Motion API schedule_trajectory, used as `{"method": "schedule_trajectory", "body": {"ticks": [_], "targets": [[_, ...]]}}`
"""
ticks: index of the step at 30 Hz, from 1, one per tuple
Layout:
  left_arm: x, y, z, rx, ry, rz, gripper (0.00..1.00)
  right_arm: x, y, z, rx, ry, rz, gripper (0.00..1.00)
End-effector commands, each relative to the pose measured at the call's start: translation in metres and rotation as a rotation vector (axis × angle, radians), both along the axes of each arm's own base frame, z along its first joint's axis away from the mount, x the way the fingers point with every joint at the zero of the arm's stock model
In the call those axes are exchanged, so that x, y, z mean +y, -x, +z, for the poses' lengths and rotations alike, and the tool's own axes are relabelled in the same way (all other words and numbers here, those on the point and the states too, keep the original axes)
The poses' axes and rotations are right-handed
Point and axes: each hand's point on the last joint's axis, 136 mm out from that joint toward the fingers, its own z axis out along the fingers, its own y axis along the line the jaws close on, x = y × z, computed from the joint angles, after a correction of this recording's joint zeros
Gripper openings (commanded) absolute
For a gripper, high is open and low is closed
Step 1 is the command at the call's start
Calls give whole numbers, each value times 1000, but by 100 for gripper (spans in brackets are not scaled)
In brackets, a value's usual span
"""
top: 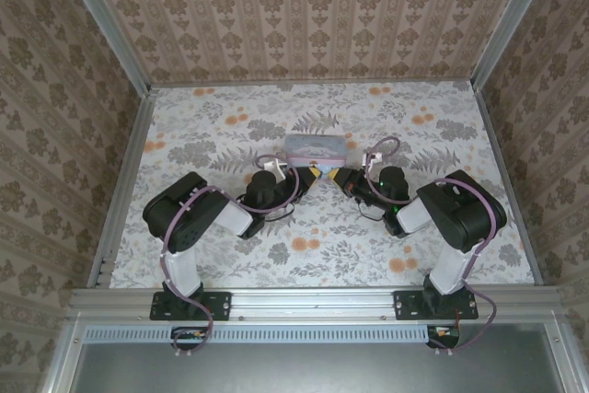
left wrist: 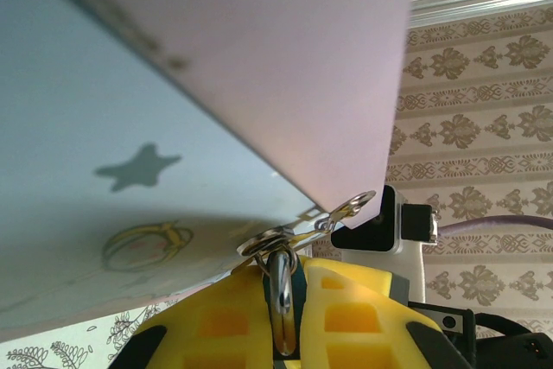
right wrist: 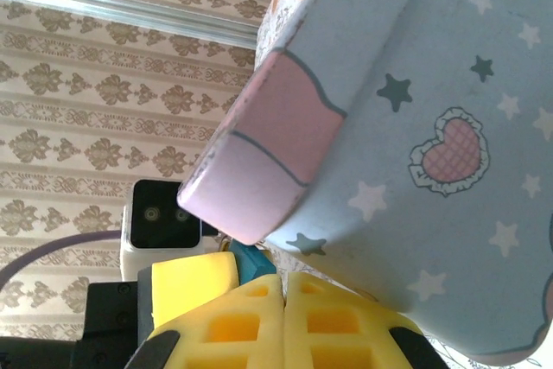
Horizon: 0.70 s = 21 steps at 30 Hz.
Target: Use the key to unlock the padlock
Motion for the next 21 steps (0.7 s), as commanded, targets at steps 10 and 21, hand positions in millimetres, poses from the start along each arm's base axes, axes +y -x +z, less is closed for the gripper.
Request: {"method": "schedule_trajectory", "body": {"ticks": [10, 21], "targets": [[-27, 28, 76, -98, 182, -153, 0, 5, 1, 11, 101, -147, -62, 0], [-25, 25, 83, -93, 202, -118, 0, 5, 3, 9, 148, -182, -87, 0]]}}
